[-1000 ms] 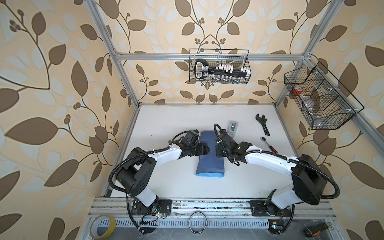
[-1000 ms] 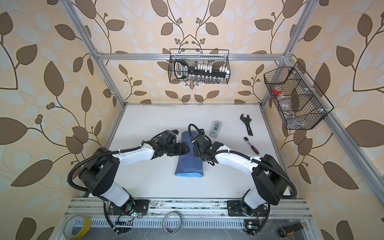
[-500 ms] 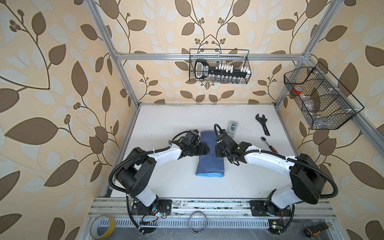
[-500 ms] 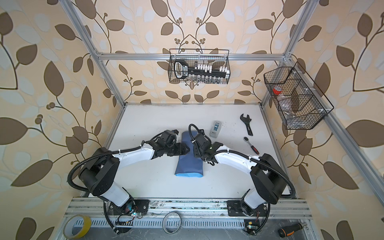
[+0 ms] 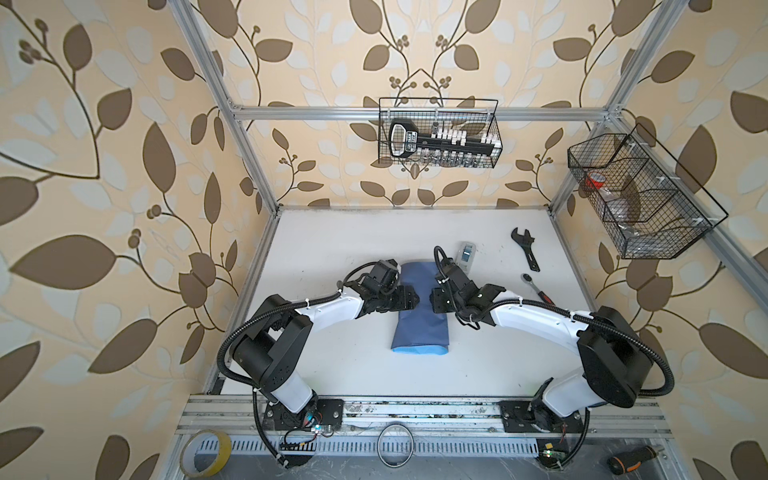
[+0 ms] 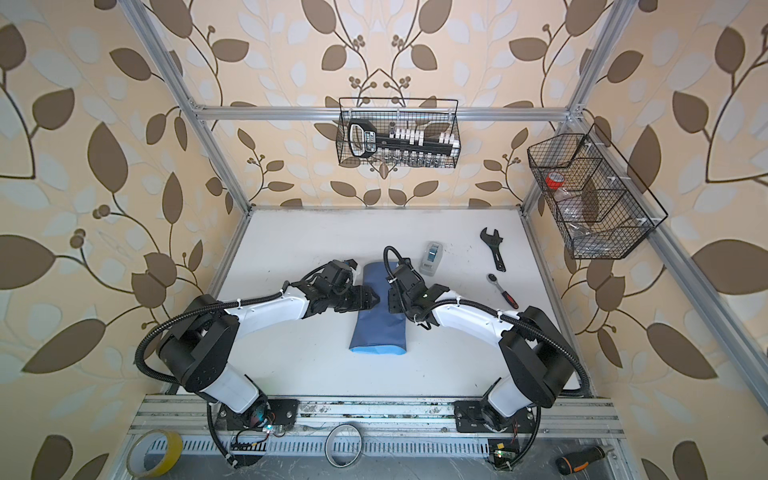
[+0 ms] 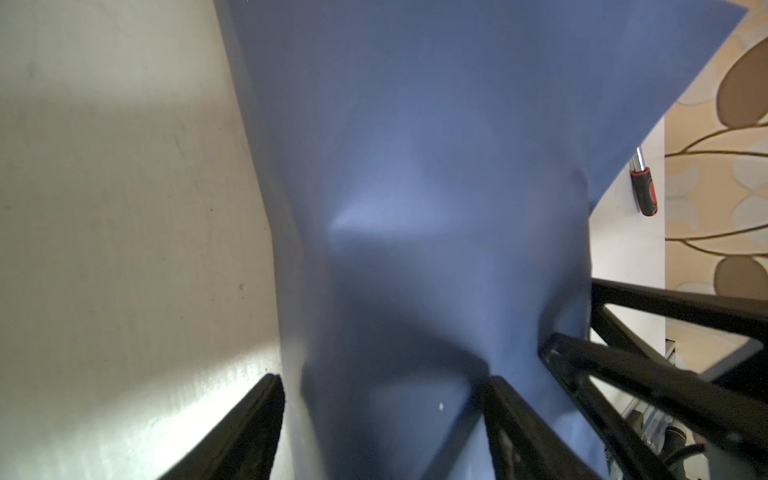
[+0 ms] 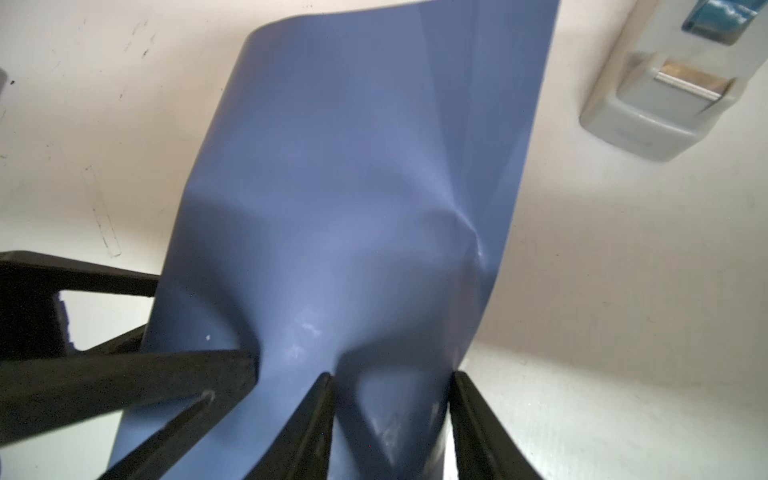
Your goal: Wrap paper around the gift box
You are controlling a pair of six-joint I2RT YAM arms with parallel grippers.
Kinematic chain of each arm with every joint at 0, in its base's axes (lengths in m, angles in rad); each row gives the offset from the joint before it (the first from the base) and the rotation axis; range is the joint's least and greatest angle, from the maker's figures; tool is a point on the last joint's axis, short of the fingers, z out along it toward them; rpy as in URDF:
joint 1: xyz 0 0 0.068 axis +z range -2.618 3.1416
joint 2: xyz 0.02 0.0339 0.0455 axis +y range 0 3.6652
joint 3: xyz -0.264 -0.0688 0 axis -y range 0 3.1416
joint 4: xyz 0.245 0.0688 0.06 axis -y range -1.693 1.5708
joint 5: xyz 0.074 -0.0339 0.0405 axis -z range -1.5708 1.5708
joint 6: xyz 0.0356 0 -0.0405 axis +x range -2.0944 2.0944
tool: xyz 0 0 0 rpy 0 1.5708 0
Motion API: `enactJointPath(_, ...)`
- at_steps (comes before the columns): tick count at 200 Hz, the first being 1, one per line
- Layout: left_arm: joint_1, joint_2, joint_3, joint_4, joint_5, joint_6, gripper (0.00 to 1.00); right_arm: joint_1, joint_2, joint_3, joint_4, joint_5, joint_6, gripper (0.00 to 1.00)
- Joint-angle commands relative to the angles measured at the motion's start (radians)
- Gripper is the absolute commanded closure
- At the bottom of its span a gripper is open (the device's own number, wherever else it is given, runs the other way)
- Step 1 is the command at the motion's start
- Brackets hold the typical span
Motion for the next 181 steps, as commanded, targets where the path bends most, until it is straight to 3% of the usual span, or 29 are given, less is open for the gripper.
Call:
enactJointPath(1,-0.007,0.065,-0.045,-0.197,-0.11,0.047,0.24,-0.005,0.017,-0.03,0.015,-0.043,0.015,0.54)
enactJointPath(181,-0.006,0.062,-0.037,-0.2,-0.111,0.044,0.24,-0.095,0.069,-0.133,0.254,-0.294,0.103,0.45)
